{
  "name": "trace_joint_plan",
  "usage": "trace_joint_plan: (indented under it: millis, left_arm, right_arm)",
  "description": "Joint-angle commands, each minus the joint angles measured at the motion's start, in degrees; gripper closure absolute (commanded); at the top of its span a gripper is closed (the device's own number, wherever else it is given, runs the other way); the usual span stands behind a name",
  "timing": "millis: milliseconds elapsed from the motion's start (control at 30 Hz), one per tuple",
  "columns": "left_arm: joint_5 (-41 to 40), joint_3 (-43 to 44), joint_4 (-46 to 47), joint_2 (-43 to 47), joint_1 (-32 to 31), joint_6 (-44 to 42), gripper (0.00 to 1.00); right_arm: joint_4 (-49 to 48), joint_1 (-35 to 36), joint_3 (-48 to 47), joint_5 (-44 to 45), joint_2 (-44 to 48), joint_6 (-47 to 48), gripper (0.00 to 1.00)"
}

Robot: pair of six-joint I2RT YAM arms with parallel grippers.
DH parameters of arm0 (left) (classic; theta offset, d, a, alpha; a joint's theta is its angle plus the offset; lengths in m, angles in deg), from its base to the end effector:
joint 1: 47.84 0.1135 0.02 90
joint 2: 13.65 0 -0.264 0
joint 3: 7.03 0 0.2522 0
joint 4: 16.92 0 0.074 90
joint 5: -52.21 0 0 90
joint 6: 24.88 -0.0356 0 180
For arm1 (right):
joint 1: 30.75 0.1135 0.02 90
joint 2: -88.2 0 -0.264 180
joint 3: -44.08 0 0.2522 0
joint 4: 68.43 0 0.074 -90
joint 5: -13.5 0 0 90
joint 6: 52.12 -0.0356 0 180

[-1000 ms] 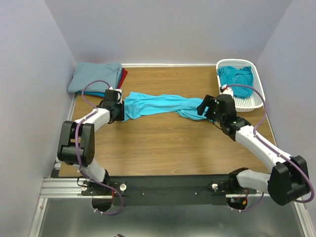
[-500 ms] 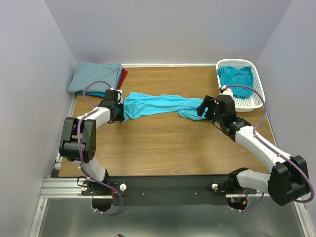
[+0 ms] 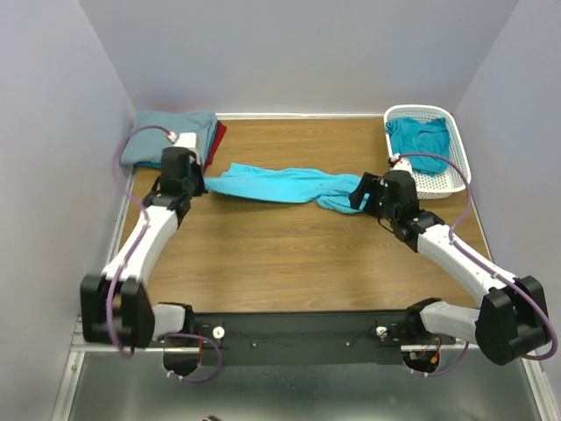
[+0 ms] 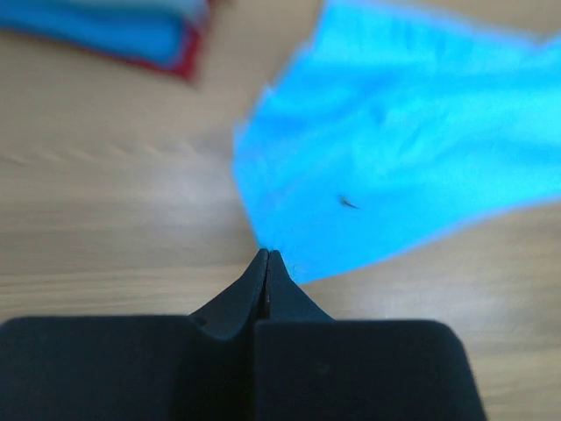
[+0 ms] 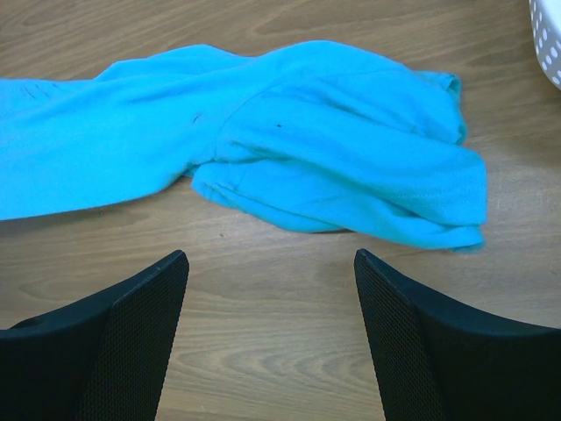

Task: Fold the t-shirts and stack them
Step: Flatten the tshirt out

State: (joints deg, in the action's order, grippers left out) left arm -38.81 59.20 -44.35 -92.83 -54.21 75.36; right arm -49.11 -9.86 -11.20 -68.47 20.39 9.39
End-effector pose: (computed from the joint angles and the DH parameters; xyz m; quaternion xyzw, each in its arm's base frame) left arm 0.2979 -0.0326 0.2453 -0.0344 0.9070 -0.0526 0.4164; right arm 0.2440 0.0878 0.2456 0.0917 0.8677 0.1469 0.4660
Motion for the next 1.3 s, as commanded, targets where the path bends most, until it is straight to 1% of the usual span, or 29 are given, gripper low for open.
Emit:
trace_joint_plan:
  millis: [0, 67, 133, 167, 233, 267, 333, 433, 633, 800, 1000, 1100, 1200, 1267]
  left_arm:
    - [-14.43, 1.15, 3.56, 16.46, 0.92, 0.4, 1.0]
    - [-19.17, 0.45, 4.53, 21.58, 1.18, -0.92, 1.0]
    - [-21.3, -2.1, 5.06, 23.36, 1.27, -1.36, 1.0]
    - [-20.96, -3.15, 5.75, 24.15, 1.36, -0.93, 1.0]
    - [-17.46, -5.01, 6.38, 23.9, 1.54, -1.1, 1.0]
    - [-15.61, -4.66, 5.33, 23.37, 1.62, -1.1, 1.0]
    - [-14.98, -3.17, 4.62, 21.7, 1.63, -1.01, 1.0]
    - [-11.3, -2.98, 4.71, 21.43, 1.71, -1.28, 1.0]
    - [-10.15, -4.3, 4.97, 23.36, 1.71, -1.1, 1.0]
    - [-8.22, -4.57, 5.15, 23.63, 1.71, -1.1, 1.0]
    - [-6.63, -4.48, 5.15, 23.37, 1.71, -1.19, 1.0]
    - [-6.54, -4.57, 5.23, 23.45, 1.71, -1.19, 1.0]
    - [-6.1, -4.66, 5.15, 23.28, 1.71, -1.19, 1.0]
    - [-6.02, -4.57, 5.15, 23.28, 1.71, -1.19, 1.0]
  right_arm:
    - [-0.73, -0.14, 1.87, -0.48, 1.02, 1.25, 0.17]
    - [-0.55, -0.23, 2.14, 1.28, 0.84, 1.16, 0.17]
    - [-0.38, -0.14, 2.49, 2.42, 0.31, 0.98, 0.17]
    - [-0.29, -0.14, 2.58, 2.69, 0.14, 0.81, 0.17]
    - [-0.29, -0.14, 2.93, 2.95, -0.3, 0.28, 0.17]
    - [-0.29, -0.14, 3.28, 3.04, -0.65, -0.16, 0.17]
    - [-0.2, -0.23, 3.63, 4.44, -1.36, -0.77, 0.17]
    - [-0.2, -0.14, 2.94, 5.07, -3.46, -1.39, 0.17]
    - [-1.07, -0.14, 1.0, 1.11, -6.98, -1.75, 0.17]
    - [-3.45, -0.23, -1.72, 2.25, -9.44, 1.5, 0.17]
    - [-4.95, -0.14, -6.38, 1.11, -16.82, 1.95, 0.17]
    - [-7.32, -0.14, -7.79, -0.3, -20.69, 1.77, 0.17]
    - [-8.02, -0.23, -8.84, -1.79, -23.85, 1.68, 0.22]
    - [-8.11, -0.14, -9.11, -3.89, -24.65, 1.6, 0.34]
